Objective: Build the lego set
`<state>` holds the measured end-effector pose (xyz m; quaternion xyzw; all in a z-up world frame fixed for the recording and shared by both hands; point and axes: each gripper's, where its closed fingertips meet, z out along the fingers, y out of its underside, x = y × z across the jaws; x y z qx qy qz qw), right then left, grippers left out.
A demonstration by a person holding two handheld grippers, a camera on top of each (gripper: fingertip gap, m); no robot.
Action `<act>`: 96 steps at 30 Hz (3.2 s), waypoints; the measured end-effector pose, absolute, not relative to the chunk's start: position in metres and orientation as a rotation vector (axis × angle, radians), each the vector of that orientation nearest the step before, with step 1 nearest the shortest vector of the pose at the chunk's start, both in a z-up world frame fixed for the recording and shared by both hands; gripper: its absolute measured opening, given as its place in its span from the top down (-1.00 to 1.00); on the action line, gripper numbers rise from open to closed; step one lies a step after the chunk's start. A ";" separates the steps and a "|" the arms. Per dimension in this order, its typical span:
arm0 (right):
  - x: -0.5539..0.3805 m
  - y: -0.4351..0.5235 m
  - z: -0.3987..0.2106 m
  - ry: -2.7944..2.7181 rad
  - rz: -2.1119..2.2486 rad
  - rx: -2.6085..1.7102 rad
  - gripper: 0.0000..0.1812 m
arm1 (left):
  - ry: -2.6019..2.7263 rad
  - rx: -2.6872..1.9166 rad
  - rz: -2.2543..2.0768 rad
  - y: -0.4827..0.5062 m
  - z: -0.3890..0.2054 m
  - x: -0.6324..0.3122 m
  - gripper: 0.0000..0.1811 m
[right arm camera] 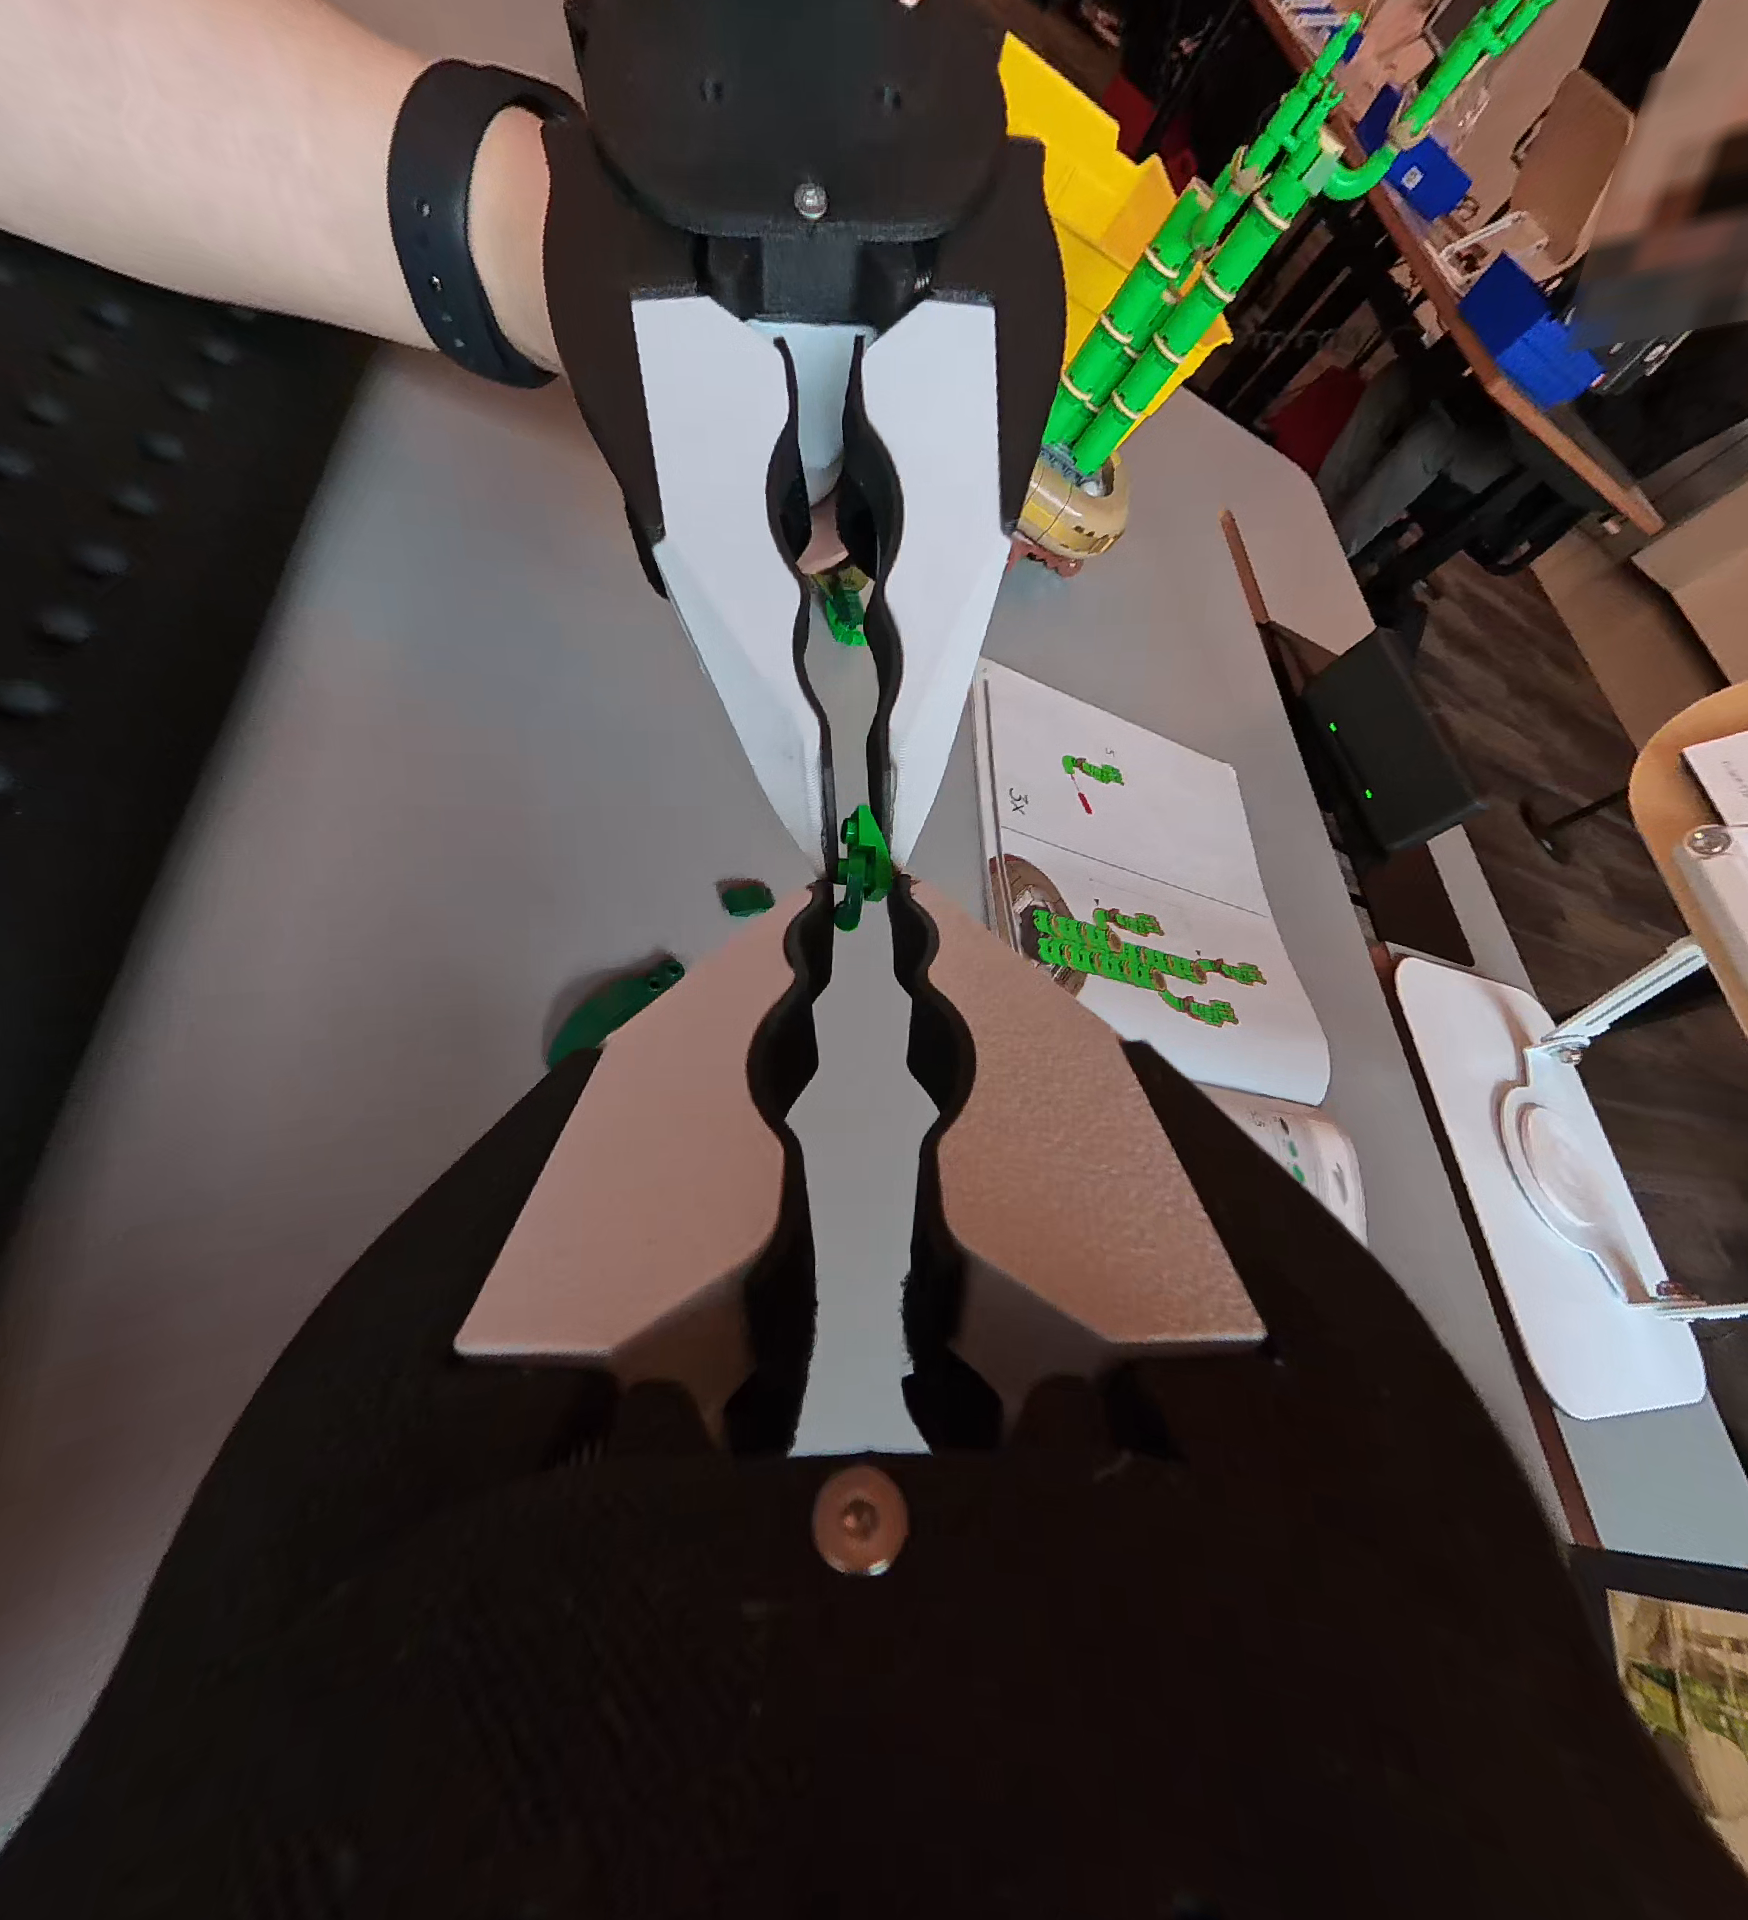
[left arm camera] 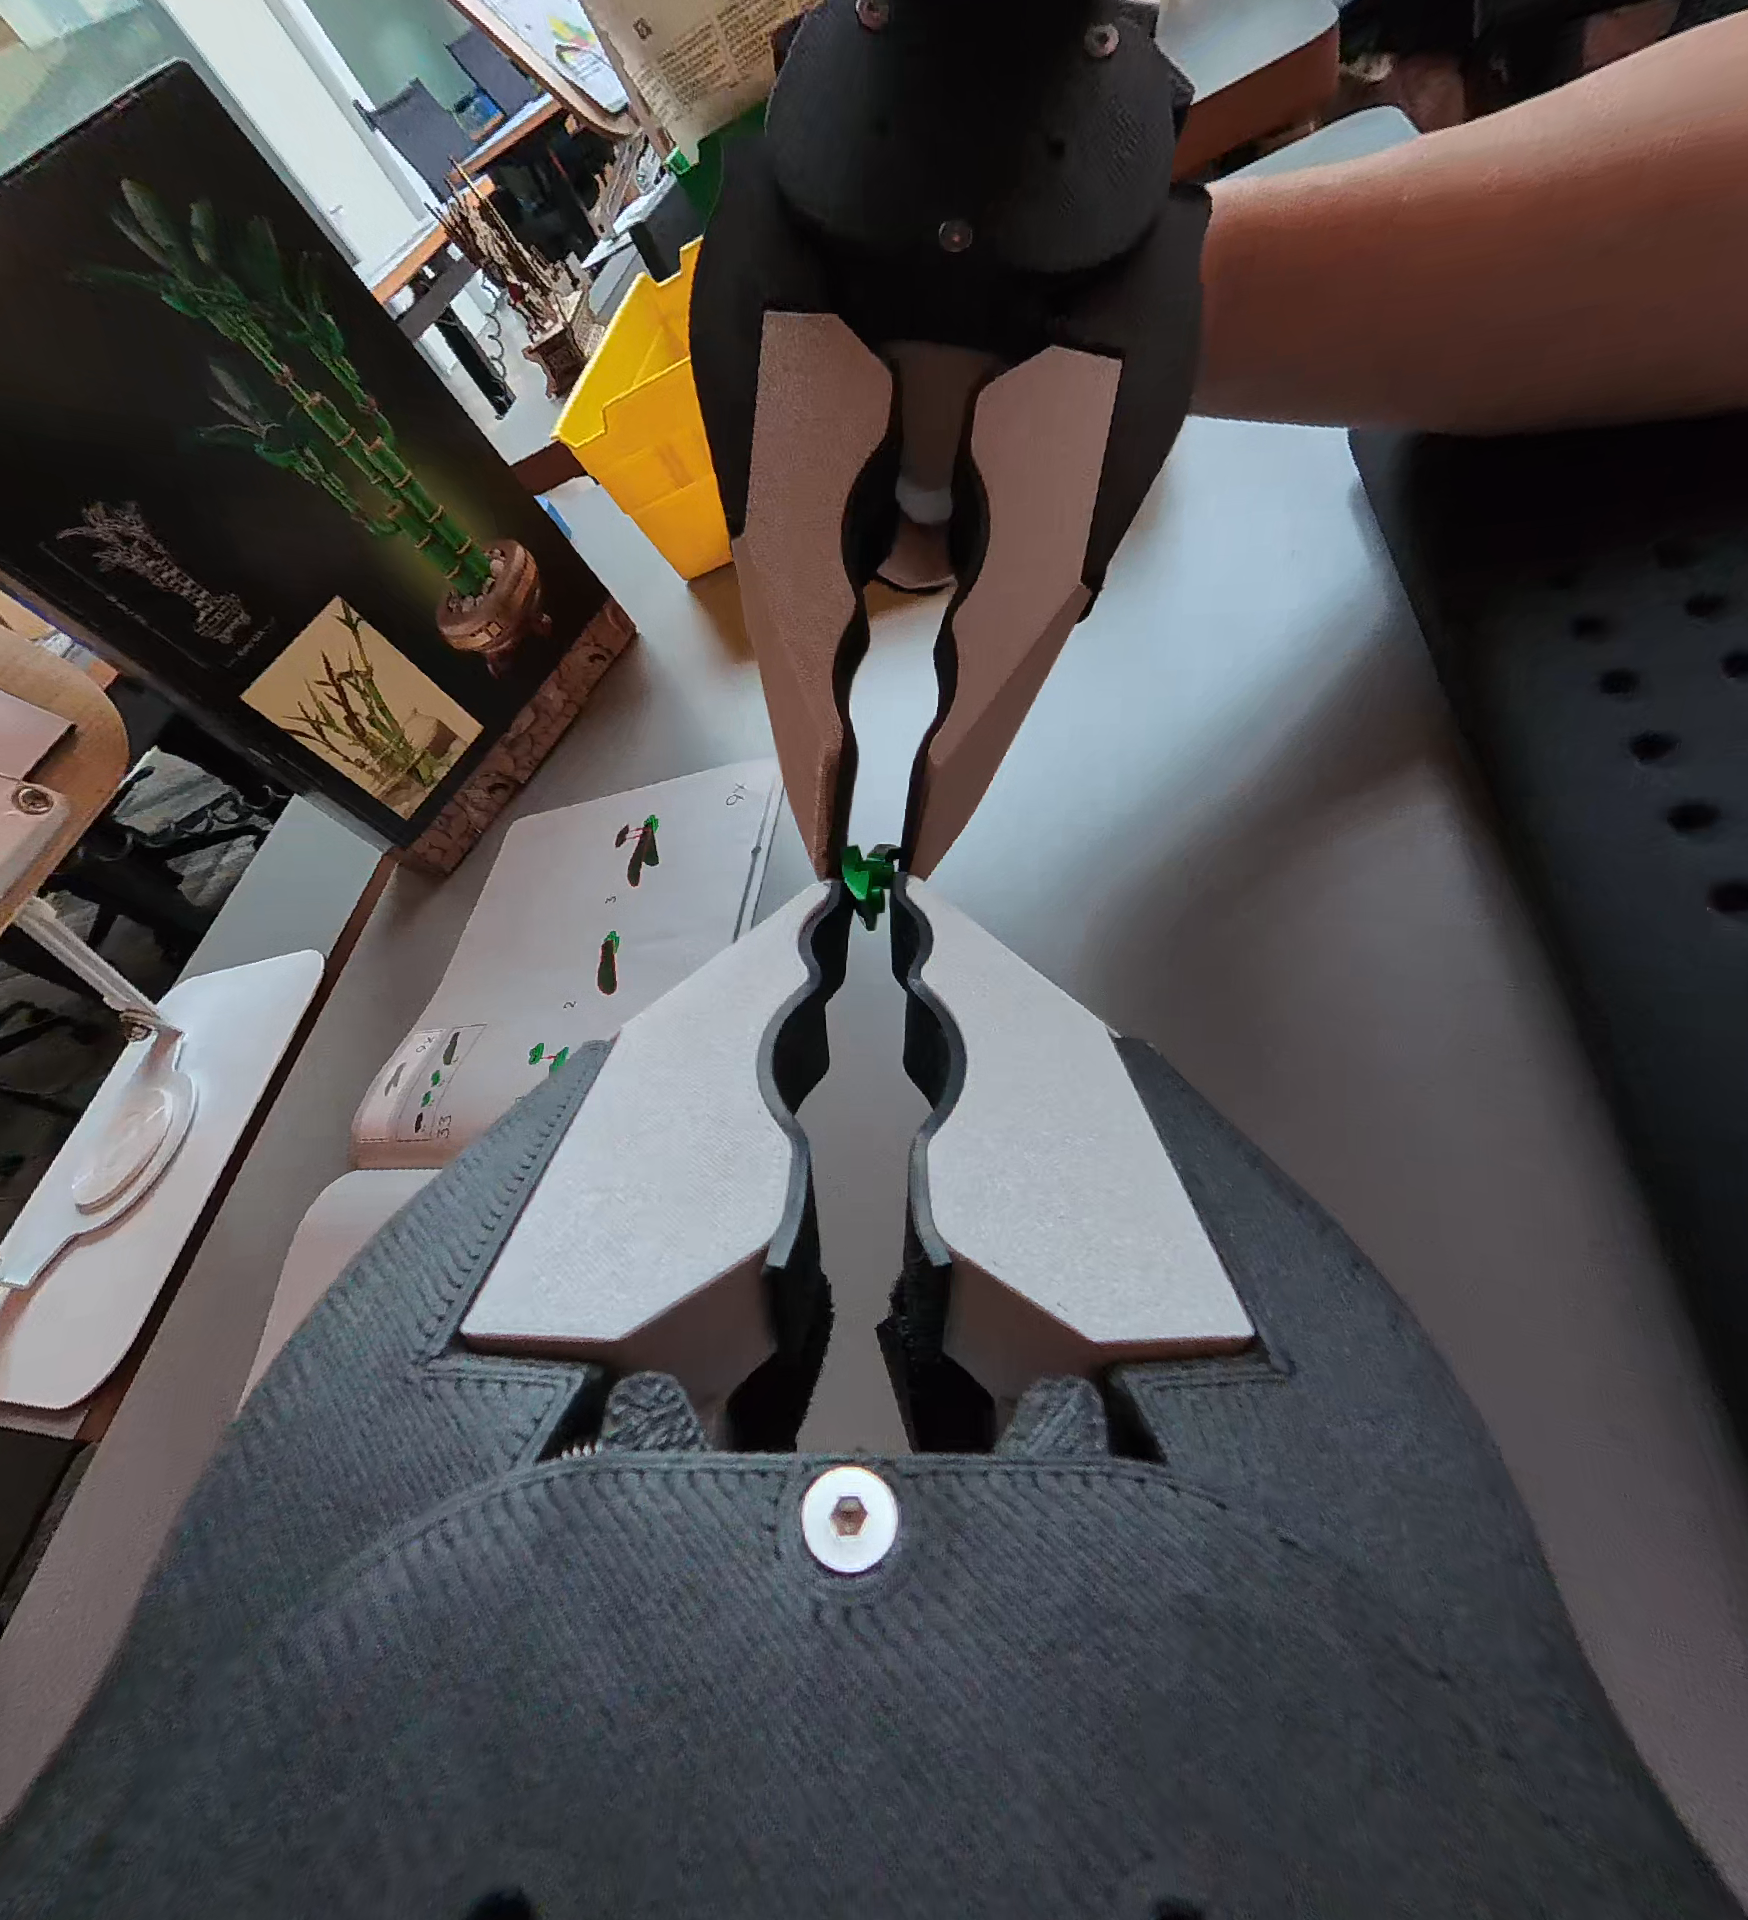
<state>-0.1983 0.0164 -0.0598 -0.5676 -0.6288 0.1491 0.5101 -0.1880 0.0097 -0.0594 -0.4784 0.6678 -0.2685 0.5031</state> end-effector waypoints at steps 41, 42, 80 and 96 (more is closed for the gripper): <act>-0.197 0.020 -0.025 -1.247 0.755 -1.341 0.97 | 1.416 -1.233 -0.920 0.015 -0.032 -0.194 0.94; -0.197 0.019 -0.024 -1.246 0.767 -1.331 0.96 | 1.414 -1.229 -0.927 0.015 -0.031 -0.193 0.94; -0.200 0.021 -0.082 -1.501 0.466 -1.545 0.87 | 1.701 -1.396 -0.581 0.018 -0.090 -0.195 0.94; -0.199 0.012 -0.082 -1.519 0.591 -1.553 0.90 | 1.746 -1.386 -0.591 0.011 -0.095 -0.191 0.94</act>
